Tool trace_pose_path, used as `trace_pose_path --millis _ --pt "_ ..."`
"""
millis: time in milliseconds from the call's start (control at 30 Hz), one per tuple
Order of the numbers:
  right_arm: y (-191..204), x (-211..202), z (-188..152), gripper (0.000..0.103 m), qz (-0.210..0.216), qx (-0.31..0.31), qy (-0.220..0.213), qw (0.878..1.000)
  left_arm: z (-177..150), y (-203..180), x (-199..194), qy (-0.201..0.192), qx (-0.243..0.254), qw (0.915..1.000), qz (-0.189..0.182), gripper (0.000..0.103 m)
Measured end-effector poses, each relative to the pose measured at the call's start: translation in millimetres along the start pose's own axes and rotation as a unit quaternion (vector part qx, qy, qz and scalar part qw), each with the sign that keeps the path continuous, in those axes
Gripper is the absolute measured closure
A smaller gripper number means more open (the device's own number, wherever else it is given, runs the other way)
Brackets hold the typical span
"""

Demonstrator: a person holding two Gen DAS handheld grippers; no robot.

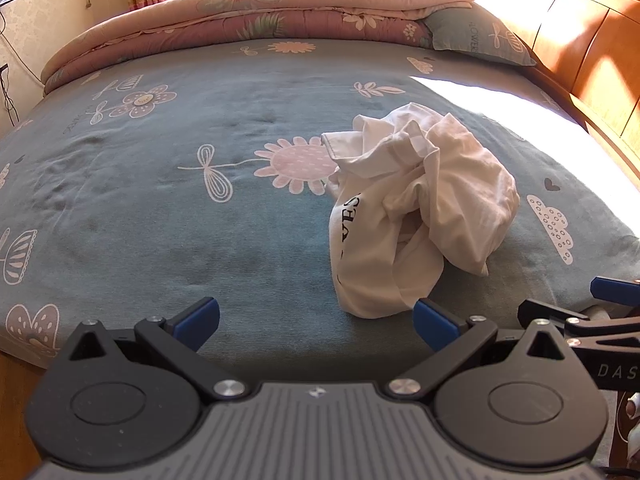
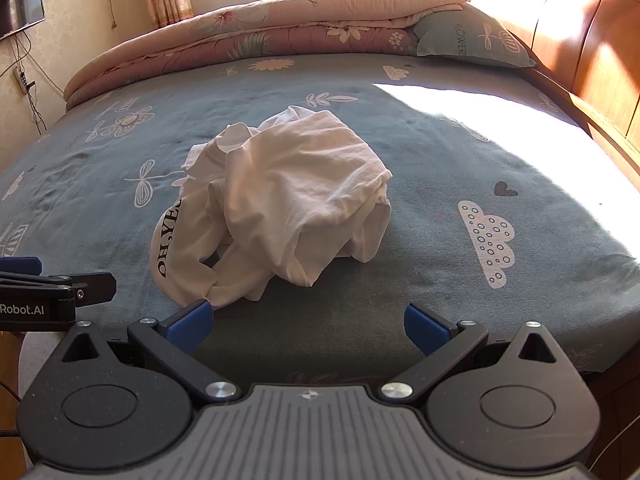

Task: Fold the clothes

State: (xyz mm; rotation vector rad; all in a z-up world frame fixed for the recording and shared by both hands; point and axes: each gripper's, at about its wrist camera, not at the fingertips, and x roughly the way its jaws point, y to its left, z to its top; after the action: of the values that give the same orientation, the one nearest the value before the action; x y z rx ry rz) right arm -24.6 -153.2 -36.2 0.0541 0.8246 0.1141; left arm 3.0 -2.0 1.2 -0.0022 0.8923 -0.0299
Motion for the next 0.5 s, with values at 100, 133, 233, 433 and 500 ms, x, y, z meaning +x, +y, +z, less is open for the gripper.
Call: trace_pose_path --millis 100,133,233,433,500 --pt "-1 2 1 0.0 0.002 0.002 0.002 1.0 1 0 2 0.002 0.001 1.0 -0.001 0.001" --pt "-1 3 1 0.0 0.002 0.002 0.003 1.0 2 0 4 0.003 0.001 1.0 -0.002 0.001" --pt "-1 6 2 0.0 0.001 0.002 0.008 1.0 2 0 6 0.006 0.0 1.0 -0.006 0.001" --pt "-4 14 4 0.0 0.004 0.007 0.016 1.0 7 -1 12 0.009 0.001 0.9999 -0.006 0.001" --pt "-6 16 5 0.0 0.003 0.008 0.018 1.0 7 -1 13 0.008 0.001 0.9999 -0.009 0.001"
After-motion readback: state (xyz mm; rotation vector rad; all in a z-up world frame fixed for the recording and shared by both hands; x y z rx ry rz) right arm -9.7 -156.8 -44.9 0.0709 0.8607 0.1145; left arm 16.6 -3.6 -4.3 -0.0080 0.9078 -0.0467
